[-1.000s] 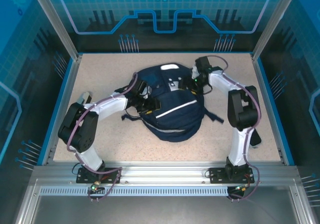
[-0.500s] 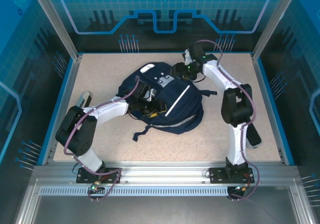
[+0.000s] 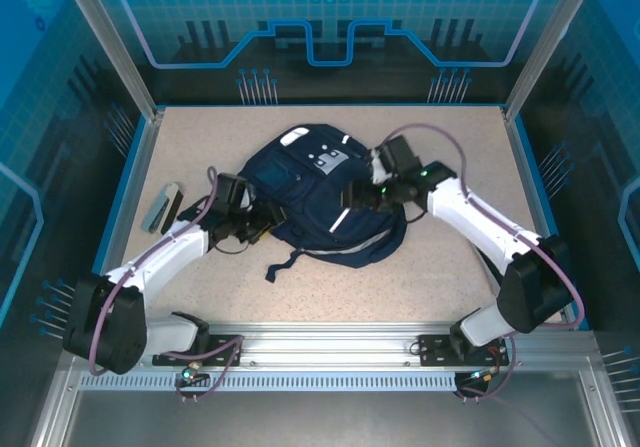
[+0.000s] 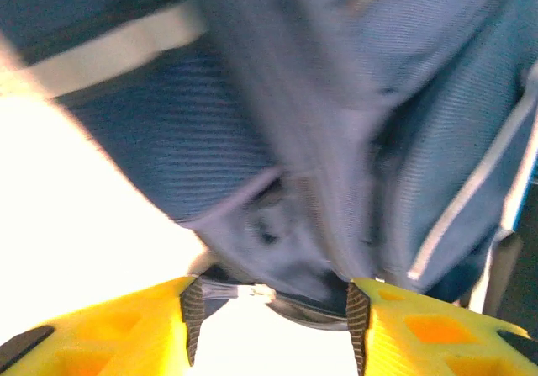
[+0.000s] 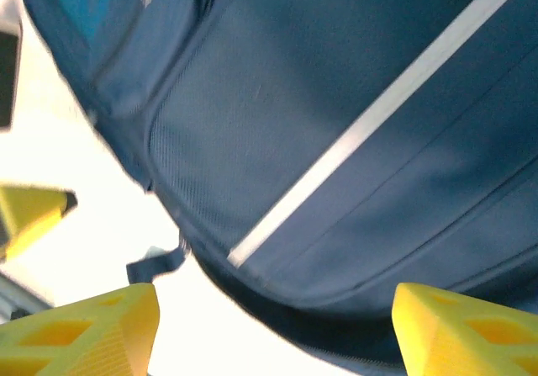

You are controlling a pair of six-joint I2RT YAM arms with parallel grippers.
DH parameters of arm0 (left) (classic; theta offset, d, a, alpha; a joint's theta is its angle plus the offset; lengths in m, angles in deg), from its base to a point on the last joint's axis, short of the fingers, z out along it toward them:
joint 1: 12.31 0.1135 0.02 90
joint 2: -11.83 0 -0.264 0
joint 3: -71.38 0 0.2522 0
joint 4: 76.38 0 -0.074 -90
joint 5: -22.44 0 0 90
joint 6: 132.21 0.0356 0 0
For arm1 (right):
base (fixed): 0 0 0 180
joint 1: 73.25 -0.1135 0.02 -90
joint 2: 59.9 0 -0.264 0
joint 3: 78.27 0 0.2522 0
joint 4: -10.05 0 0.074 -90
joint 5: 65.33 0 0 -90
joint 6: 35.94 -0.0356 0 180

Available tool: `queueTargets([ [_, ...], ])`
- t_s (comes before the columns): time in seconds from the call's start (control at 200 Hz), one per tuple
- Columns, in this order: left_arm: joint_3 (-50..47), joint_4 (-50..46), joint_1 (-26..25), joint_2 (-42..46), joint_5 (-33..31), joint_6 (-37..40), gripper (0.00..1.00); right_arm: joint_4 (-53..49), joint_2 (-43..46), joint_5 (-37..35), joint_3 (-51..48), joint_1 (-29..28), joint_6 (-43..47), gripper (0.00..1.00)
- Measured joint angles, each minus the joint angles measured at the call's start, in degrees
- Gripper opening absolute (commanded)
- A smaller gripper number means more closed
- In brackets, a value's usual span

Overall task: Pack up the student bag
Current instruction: Zip the student bag at the center of the table.

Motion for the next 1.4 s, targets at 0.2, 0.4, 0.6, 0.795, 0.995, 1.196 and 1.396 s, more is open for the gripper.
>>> queueTargets([
  [0.2, -6.3, 5.0, 1.3, 0.2, -0.5, -5.7, 0.57, 4.3, 0.8, 0.0, -8.8, -9.9, -8.9, 0.72],
  [0.4, -6.3, 14.3, 1.3, -6.7, -0.4, -8.9, 0.56, 7.1, 0.7, -0.4, -10.6, -11.0, -13.6, 0.72],
  [0.6, -6.3, 22.4, 1.3, -13.0, 1.0, -11.1, 0.54, 9.6, -0.1, -0.4, -12.7, -10.3, -14.6, 0.70],
  [0.795, -6.5, 28.6, 1.4, -16.9, 3.5, -13.0, 0.36, 9.6, -0.3, -1.7, -16.0, -7.1, -14.5, 0.69],
  [0.995, -7.0, 32.7, 0.9, -17.5, 5.7, -14.4, 0.09, 7.7, 0.1, -6.0, -15.8, -4.5, -12.7, 0.68],
  [1.196, -6.1, 32.8, -2.3, -15.9, 5.4, -14.7, 0.00, 1.7, 4.1, -12.4, -13.2, -4.9, -11.1, 0.67],
  [1.396, -2.0, 30.3, -7.5, -13.7, 4.0, -14.8, 0.00, -4.8, 7.6, -22.0, -6.8, -13.5, -13.2, 0.62],
])
